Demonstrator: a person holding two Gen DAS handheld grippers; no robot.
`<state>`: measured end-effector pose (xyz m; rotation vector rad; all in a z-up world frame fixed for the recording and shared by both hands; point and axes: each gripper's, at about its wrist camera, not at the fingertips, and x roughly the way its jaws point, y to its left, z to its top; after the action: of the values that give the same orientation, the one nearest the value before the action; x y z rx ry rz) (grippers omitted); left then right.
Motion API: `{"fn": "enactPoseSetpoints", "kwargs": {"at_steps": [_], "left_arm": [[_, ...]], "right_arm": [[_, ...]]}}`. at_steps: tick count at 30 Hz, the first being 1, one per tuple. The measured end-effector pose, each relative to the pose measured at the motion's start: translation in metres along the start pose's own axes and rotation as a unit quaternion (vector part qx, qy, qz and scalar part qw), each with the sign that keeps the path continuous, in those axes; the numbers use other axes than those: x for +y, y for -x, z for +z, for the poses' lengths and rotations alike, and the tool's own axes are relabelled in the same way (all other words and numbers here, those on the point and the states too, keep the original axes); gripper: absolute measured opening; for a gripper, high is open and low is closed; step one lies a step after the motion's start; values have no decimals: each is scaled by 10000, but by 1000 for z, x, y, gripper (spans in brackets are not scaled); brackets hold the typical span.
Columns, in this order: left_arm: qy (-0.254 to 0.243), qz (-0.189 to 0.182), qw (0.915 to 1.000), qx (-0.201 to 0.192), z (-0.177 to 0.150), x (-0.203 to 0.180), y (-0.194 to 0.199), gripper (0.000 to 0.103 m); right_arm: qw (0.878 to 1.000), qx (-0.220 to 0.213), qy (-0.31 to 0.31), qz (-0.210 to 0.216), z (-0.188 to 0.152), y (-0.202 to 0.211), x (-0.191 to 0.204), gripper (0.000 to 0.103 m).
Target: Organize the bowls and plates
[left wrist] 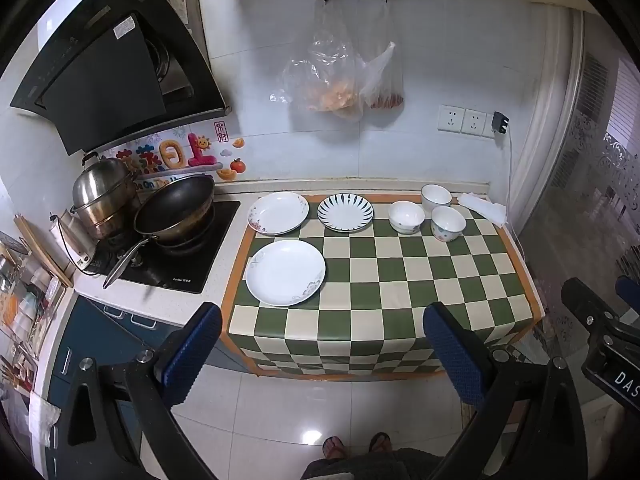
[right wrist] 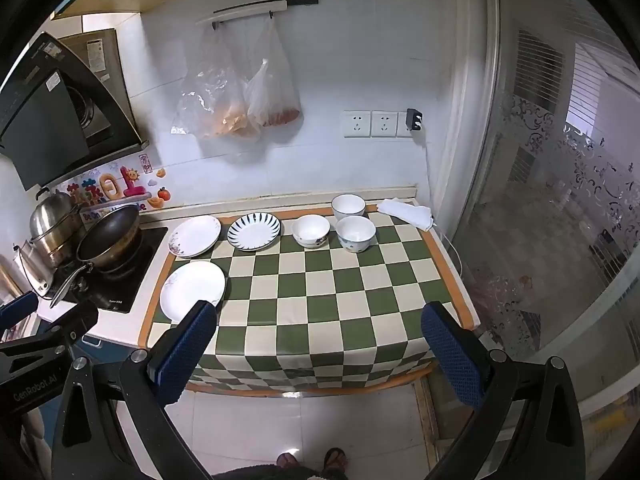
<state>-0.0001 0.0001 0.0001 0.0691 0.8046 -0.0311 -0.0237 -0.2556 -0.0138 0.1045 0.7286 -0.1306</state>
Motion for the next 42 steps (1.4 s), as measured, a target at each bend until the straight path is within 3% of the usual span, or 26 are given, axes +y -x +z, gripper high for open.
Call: {"fn": "enactPoseSetpoints", "kwargs": {"at_steps": [42], "left_arm": [[57,-66,10000,-27,-1,9,2,103]], "right_arm": [[10000,45,63,-40,-1,-1,18,103]]}}
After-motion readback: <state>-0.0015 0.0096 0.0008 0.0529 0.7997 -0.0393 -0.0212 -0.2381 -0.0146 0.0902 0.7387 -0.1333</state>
